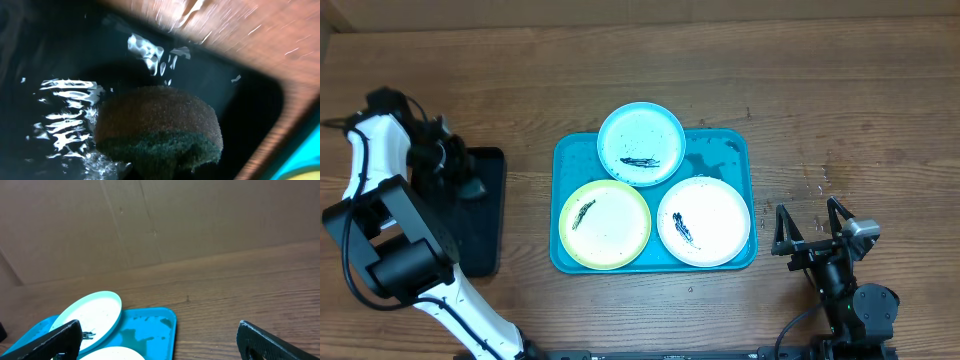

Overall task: Clean dirty plates on tray and stack at the side
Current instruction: 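Grasp the green-and-brown sponge in the black tray with the left gripper, then dip and rub the held sponge in the soapy water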

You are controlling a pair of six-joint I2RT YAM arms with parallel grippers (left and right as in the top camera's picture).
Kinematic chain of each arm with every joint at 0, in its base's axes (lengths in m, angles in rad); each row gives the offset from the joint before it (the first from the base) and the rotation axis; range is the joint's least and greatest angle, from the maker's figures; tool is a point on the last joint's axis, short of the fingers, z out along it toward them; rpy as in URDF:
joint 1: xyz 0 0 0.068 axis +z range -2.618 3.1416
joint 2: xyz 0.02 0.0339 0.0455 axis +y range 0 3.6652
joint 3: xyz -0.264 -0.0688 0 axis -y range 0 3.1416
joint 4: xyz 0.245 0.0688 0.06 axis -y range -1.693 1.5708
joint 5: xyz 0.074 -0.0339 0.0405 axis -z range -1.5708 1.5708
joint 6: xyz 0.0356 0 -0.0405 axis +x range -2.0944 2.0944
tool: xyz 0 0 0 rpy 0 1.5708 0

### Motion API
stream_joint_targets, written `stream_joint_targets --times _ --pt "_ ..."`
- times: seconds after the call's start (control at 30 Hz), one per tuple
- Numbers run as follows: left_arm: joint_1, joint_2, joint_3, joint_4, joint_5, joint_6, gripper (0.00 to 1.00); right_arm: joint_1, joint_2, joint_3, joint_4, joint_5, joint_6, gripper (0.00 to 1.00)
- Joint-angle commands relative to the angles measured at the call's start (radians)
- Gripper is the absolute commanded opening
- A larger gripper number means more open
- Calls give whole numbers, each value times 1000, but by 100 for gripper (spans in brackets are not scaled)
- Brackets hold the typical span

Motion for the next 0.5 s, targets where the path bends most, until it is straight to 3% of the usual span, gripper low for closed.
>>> stream_joint_targets --times 0.0,0.07,0.1,0.33,0.47 --pt "-2 13 -42 7 -50 -18 15 -3 -1 -10 6 2 0 100" --pt "-2 12 -37 0 -92 -18 78 -3 -1 -10 6 2 0 100" --pt "-2 12 -32 -9 -109 -18 100 -3 -1 -10 6 2 0 100" --pt "-2 12 7 -91 -147 -18 100 -3 -1 -10 6 2 0 100" --pt "-3 12 4 -134 -95 -18 100 -3 -1 -10 5 2 0 100"
